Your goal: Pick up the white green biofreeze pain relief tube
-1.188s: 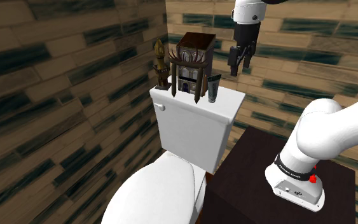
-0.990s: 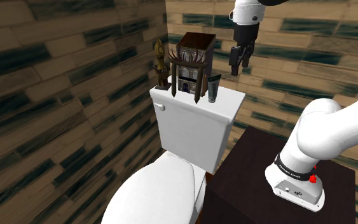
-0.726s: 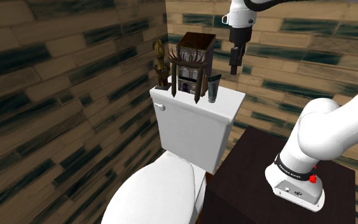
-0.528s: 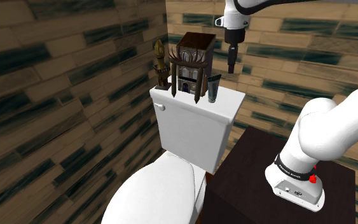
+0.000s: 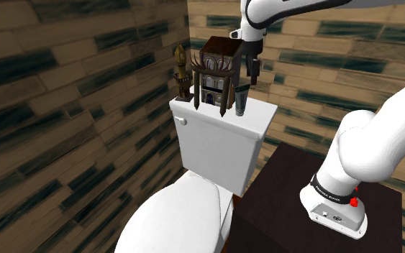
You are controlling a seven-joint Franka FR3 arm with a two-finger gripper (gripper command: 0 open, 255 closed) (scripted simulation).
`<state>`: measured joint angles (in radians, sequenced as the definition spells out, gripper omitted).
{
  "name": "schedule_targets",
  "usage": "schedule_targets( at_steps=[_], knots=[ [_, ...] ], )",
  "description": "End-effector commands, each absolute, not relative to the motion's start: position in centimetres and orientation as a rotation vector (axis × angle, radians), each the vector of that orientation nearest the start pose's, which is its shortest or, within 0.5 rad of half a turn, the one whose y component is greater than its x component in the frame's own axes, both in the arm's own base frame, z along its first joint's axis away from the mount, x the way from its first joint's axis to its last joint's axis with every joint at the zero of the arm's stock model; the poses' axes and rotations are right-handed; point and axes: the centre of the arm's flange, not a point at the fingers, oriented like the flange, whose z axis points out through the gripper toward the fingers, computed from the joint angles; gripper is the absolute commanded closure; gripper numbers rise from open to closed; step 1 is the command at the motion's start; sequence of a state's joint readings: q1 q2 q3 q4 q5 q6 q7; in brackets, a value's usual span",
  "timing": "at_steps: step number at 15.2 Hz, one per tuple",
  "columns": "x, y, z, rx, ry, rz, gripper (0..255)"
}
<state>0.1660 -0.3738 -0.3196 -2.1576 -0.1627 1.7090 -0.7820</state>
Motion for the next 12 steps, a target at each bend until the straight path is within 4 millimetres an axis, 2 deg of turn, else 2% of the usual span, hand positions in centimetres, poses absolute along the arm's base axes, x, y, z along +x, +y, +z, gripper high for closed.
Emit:
schedule_targets(
  at_steps=[1, 4, 6, 7, 12],
  knots=[
    [42.9, -9.6, 52.4, -2.954, -1.061, 0.158, 0],
    [42.9, -9.6, 50.5, -2.954, -1.061, 0.158, 0],
    [42.9, -9.6, 50.5, -2.954, -1.061, 0.158, 0],
    [42.9, -9.7, 50.4, -2.954, -1.061, 0.158, 255],
    [43.0, -9.7, 50.5, -2.954, -1.061, 0.158, 255]
  ],
)
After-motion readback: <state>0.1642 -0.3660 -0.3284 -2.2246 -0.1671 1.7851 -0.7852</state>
